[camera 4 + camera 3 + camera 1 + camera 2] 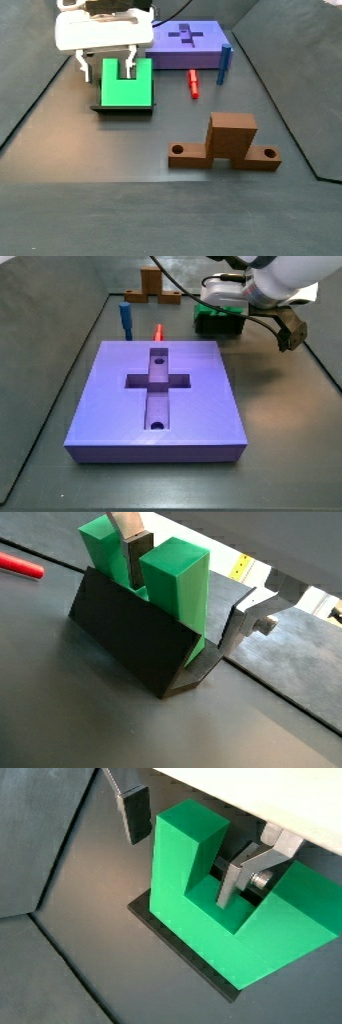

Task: Pick up the green object. Move up. Place the green object on the fixture. Regrasp the green object. Move to above the board. Insert the green object.
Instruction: Regrasp the green object.

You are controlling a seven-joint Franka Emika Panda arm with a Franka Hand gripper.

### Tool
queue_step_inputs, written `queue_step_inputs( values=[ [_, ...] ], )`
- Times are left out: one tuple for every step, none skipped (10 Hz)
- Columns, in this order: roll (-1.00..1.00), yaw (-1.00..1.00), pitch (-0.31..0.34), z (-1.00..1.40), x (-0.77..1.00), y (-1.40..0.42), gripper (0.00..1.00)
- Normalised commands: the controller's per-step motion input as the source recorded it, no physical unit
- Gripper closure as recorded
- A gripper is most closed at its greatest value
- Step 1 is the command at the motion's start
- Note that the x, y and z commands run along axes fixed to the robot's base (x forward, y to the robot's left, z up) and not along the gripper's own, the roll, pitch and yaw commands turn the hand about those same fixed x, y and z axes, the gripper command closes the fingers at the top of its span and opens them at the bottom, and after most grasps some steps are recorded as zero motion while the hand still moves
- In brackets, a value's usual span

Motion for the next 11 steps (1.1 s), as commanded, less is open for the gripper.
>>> queue_step_inputs(
  values=[
    [0.00, 0.00, 0.000, 0.00, 0.00, 0.00, 1.00],
    [0.00, 0.00, 0.000, 0.00, 0.00, 0.00, 1.00],
    [0.00, 0.00, 0.000, 0.00, 0.00, 0.00, 1.00],
    [0.00, 0.00, 0.000, 0.00, 0.00, 0.00, 1.00],
    [0.00, 0.00, 0.000, 0.00, 0.00, 0.00, 1.00],
    [0.00, 0.00, 0.000, 0.00, 0.00, 0.00, 1.00],
    [0.00, 0.00, 0.000, 0.00, 0.00, 0.00, 1.00],
    [0.00, 0.00, 0.000, 0.00, 0.00, 0.00, 1.00],
    [0.00, 0.00, 0.000, 0.00, 0.00, 0.00, 1.00],
    [0.00, 0.00, 0.000, 0.00, 0.00, 0.00, 1.00],
    [0.00, 0.00, 0.000, 0.00, 0.00, 0.00, 1.00]
  ],
)
